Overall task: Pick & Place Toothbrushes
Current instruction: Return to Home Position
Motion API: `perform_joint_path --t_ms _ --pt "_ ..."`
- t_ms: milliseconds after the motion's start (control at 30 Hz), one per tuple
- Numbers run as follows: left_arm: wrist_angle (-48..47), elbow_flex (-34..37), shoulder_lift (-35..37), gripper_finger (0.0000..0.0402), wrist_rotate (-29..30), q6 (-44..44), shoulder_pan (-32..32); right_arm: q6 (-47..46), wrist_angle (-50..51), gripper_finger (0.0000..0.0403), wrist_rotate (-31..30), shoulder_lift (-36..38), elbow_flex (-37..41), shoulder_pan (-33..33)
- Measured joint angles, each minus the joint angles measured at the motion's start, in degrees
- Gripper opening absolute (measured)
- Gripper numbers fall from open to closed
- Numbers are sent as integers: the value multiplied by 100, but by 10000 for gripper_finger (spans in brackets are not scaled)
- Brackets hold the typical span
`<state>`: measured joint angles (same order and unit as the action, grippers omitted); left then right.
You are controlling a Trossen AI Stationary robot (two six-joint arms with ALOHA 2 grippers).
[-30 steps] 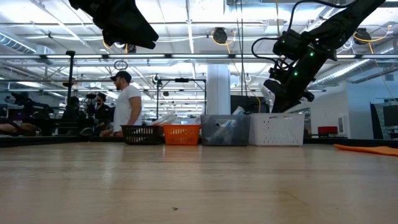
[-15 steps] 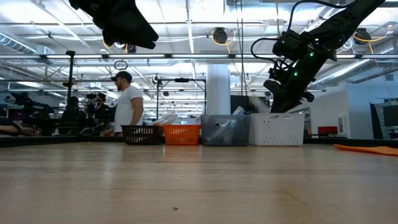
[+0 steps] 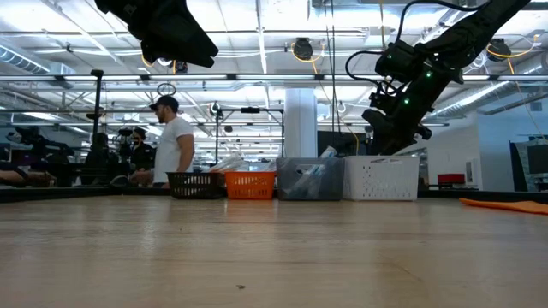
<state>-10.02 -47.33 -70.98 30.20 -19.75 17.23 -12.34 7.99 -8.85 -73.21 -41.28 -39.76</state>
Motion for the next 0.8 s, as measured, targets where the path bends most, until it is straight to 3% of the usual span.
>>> perform_joint_path --t_ms 333,500,800 --pt "-19 0 0 161 0 143 -1 -28 -5 174 889 258 0 298" --pt "-20 0 0 161 3 826 0 -42 -62 169 899 513 0 889" --pt "-607 -2 449 161 743 419 0 -4 -274 166 707 1030 2 2196"
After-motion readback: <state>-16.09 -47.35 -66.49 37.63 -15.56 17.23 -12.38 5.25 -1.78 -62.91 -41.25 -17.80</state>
